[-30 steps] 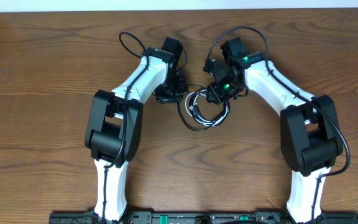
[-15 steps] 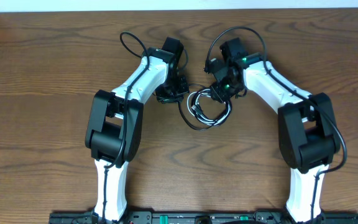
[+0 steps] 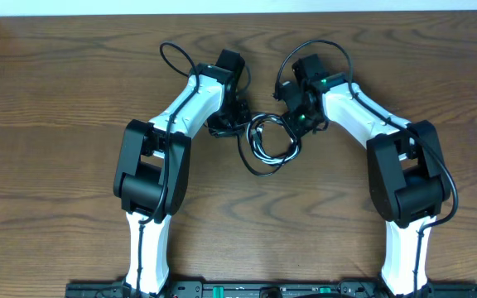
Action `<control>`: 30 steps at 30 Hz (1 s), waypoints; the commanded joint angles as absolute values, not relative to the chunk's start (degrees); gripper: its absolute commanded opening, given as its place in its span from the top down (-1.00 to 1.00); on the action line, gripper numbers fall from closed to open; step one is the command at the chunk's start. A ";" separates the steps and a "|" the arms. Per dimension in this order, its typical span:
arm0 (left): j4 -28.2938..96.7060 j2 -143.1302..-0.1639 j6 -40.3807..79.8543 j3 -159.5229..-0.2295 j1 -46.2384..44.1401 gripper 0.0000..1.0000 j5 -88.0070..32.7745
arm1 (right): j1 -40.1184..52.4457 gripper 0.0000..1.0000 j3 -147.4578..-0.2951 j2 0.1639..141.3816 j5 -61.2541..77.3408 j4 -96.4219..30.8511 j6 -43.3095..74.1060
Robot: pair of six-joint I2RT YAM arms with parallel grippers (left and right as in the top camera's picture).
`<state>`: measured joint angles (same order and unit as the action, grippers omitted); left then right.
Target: Untangle cables
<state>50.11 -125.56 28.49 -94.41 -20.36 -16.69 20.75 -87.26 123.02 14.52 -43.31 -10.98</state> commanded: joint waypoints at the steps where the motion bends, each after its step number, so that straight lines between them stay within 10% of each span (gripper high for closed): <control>1: 50.30 -126.26 28.14 -93.95 -20.45 0.85 -17.37 | 19.57 0.98 -87.48 119.77 23.14 -45.19 -9.52; 11: 50.28 -126.26 27.22 -93.95 -20.45 0.85 -17.61 | 9.82 0.98 -87.20 117.67 55.96 -49.78 -15.16; 20: 45.45 -126.26 12.53 -93.95 -20.43 0.82 -39.35 | 7.42 0.98 -87.20 117.67 57.58 -51.57 -15.27; 30: 44.42 -126.26 5.41 -93.95 -20.08 -0.17 -42.89 | 6.76 0.98 -87.20 117.67 57.58 -52.47 -14.85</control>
